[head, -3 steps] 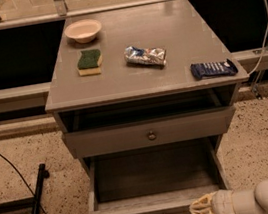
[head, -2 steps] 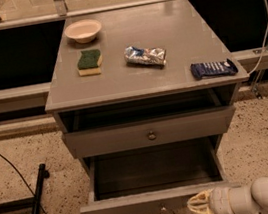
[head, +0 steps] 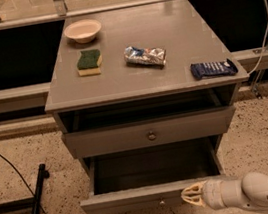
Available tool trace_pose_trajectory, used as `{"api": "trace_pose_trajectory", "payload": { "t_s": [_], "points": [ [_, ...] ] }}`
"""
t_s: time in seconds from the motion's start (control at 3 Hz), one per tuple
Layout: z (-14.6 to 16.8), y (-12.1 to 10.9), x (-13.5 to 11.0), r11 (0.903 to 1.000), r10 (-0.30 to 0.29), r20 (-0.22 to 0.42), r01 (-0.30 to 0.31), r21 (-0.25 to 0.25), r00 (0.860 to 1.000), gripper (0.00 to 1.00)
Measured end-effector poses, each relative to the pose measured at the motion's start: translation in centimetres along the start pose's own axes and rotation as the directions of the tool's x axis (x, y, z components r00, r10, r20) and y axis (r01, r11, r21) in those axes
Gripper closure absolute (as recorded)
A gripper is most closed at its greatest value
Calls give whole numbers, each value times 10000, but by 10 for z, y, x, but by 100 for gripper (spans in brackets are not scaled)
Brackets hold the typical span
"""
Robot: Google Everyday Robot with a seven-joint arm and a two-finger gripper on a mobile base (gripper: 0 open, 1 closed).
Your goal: Close middle drawer
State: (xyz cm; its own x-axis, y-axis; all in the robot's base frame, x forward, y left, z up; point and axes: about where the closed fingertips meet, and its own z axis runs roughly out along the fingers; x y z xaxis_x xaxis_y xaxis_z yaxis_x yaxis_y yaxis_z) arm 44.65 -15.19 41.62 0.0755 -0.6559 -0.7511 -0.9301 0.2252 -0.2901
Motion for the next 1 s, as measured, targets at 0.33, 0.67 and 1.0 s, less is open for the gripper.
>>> {"api": "trace_pose_trajectory", "payload": {
  "t_s": [0.33,0.67,1.0],
  "points": [
    [25,-42,11,9986,-51,364,31,527,9993,100],
    [28,-45,13,9983,-65,268,50,574,9996,100],
    [40,-60,25,9965,-129,-231,148,829,9996,100]
  ]
}}
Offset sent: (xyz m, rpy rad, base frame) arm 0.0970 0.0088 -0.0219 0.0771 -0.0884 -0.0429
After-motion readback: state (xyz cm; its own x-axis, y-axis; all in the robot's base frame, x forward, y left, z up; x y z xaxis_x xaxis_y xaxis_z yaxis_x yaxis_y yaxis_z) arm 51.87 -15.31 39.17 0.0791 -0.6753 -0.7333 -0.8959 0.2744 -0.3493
